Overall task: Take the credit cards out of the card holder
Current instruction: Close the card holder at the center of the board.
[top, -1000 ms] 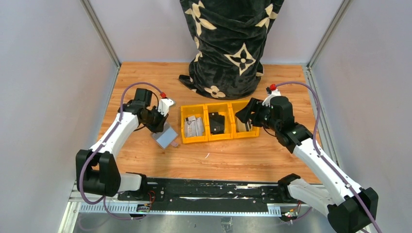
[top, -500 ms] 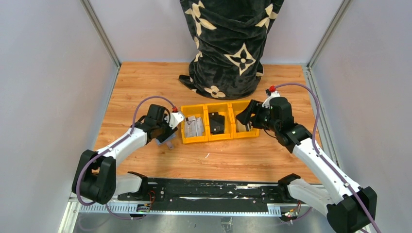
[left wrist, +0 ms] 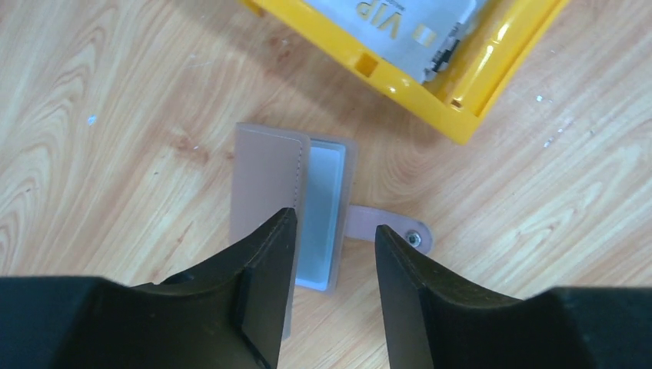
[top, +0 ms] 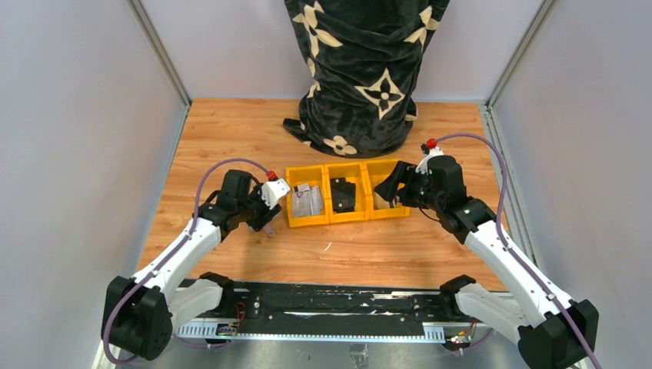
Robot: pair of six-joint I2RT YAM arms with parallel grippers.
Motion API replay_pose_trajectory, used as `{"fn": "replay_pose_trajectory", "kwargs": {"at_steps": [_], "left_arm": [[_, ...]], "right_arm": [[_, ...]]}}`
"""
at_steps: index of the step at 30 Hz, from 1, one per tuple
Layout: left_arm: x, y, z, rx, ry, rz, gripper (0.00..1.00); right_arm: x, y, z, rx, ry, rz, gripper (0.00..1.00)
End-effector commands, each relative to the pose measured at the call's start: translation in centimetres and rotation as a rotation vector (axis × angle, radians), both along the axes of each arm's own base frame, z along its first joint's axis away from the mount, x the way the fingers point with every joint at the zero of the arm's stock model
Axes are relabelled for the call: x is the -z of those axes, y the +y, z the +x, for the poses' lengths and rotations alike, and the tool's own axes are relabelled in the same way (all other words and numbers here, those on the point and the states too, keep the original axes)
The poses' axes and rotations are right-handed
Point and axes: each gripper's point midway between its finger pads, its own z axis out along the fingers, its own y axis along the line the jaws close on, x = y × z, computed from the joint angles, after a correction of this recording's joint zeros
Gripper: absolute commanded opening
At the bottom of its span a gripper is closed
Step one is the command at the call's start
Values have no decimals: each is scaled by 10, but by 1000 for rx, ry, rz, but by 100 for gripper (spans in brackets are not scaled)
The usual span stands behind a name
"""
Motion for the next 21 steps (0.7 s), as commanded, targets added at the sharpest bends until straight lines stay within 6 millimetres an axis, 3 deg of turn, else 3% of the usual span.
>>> {"fn": "replay_pose_trajectory", "kwargs": {"at_steps": [1, 9, 14, 16, 17, 19, 21], "left_arm": [[16, -10, -16, 98, 91, -4, 49], [48, -6, -3, 90, 164, 65, 42], [40, -9, 9, 66, 122, 47, 40], [23, -13, 9, 76, 111, 23, 49], [12, -15, 10, 73, 92, 9, 60], [-12, -16, 14, 70, 29, -13, 95], [-35, -18, 16, 61, -33, -47, 100]], "right_arm": [[0, -9, -4, 10, 8, -17, 78], [-2, -21, -6, 39, 13, -13, 78], [-4, -33, -4, 69, -4, -16, 78], [-6, -39, -1, 92, -20, -26, 79], [-8, -43, 1, 108, -34, -38, 79], [-11, -57, 7, 167, -64, -81, 80], [-12, -73, 11, 234, -88, -127, 81]]}}
